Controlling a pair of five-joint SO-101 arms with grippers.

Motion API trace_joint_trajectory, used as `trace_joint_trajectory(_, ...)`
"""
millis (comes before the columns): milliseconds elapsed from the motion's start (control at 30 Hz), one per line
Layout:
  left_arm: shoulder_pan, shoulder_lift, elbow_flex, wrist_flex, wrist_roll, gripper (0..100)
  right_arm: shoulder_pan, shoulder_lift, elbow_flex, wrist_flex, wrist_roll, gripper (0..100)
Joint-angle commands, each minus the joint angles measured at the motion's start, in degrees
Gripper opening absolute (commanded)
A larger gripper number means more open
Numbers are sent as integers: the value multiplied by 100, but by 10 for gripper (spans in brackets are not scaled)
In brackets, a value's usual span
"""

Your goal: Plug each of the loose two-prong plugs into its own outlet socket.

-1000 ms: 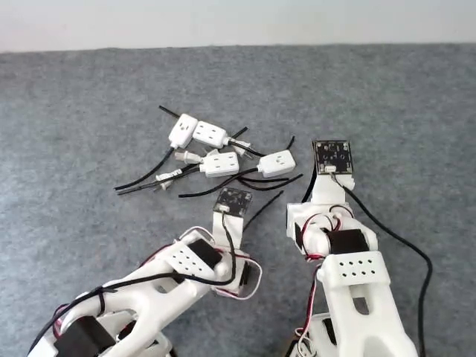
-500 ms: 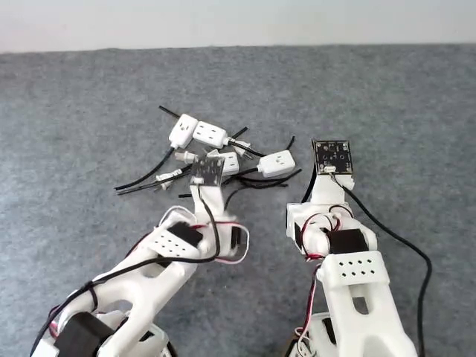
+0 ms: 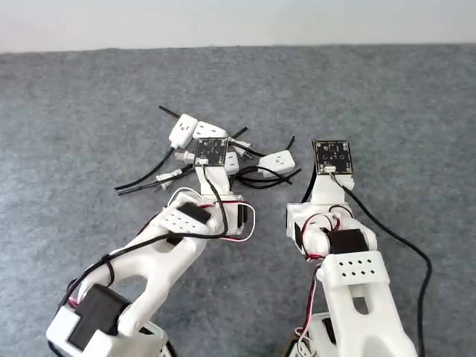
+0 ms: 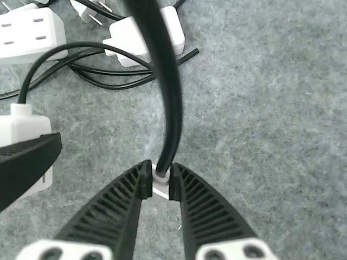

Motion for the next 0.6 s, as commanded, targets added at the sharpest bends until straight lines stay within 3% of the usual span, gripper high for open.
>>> trace_joint_trajectory(0,18,-18,-286,193,246,248,75,-31,-343,-57,-26,8)
trace_joint_trajectory(100,-18,-26,-303,387,457,363,75,-22,-343,-57,-26,8)
trace_joint_trajectory(300,-290,-607,-277,545,492,367,75,-4,-343,-57,-26,8)
trace_joint_trajectory(467,-519,-2136,-13,1081,431,367,75,-13,-343,-57,-26,8)
trace_joint_trajectory(567,-457,-3218,602,1046,-62,358,75,-31,-343,-57,-26,8)
